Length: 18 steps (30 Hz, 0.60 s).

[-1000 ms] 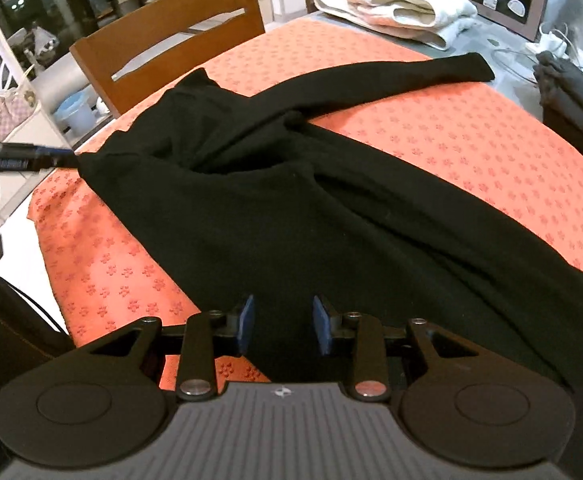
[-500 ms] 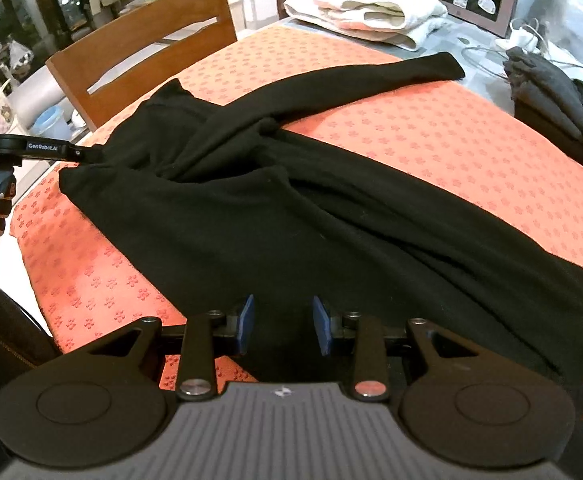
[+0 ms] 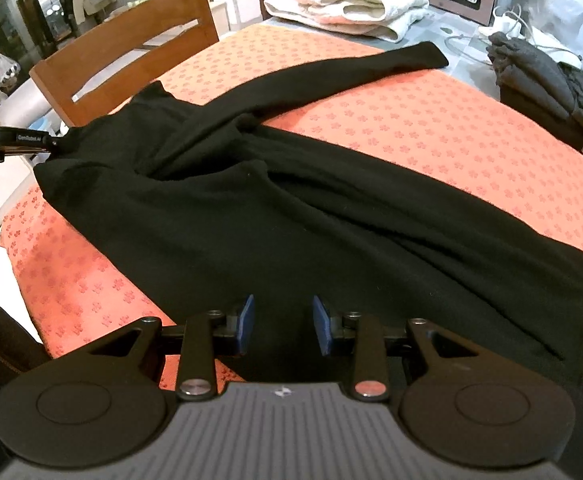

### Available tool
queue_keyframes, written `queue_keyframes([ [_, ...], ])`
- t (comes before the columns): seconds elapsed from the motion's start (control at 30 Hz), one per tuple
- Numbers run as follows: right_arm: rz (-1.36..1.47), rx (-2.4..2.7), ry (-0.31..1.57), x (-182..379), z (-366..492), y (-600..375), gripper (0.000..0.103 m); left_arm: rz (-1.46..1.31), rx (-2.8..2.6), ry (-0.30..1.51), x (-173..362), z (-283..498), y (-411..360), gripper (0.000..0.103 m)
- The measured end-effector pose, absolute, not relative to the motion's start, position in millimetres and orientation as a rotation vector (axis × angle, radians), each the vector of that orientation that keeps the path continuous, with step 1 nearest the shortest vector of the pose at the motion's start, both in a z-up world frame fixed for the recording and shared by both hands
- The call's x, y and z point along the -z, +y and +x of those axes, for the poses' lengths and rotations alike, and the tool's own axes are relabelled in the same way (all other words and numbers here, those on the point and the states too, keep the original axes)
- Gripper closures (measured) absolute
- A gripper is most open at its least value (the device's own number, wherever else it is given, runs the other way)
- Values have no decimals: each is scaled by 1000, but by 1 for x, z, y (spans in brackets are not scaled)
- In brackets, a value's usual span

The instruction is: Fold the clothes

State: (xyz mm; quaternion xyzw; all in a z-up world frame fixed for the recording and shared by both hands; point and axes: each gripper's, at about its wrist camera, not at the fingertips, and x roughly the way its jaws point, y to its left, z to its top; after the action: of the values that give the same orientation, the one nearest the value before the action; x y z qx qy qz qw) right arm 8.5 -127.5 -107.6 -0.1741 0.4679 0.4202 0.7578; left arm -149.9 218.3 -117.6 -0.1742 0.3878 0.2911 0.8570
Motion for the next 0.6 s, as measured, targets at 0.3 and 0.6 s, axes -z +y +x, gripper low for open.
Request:
queue_keyframes([
  [0.3, -321, -863, 987, 87, 34, -134, 66, -413, -619, 727, 101, -167, 234, 76],
  [0.6, -107, -757, 978, 57, 117, -120, 60, -451, -605, 724, 78, -151, 239, 75],
])
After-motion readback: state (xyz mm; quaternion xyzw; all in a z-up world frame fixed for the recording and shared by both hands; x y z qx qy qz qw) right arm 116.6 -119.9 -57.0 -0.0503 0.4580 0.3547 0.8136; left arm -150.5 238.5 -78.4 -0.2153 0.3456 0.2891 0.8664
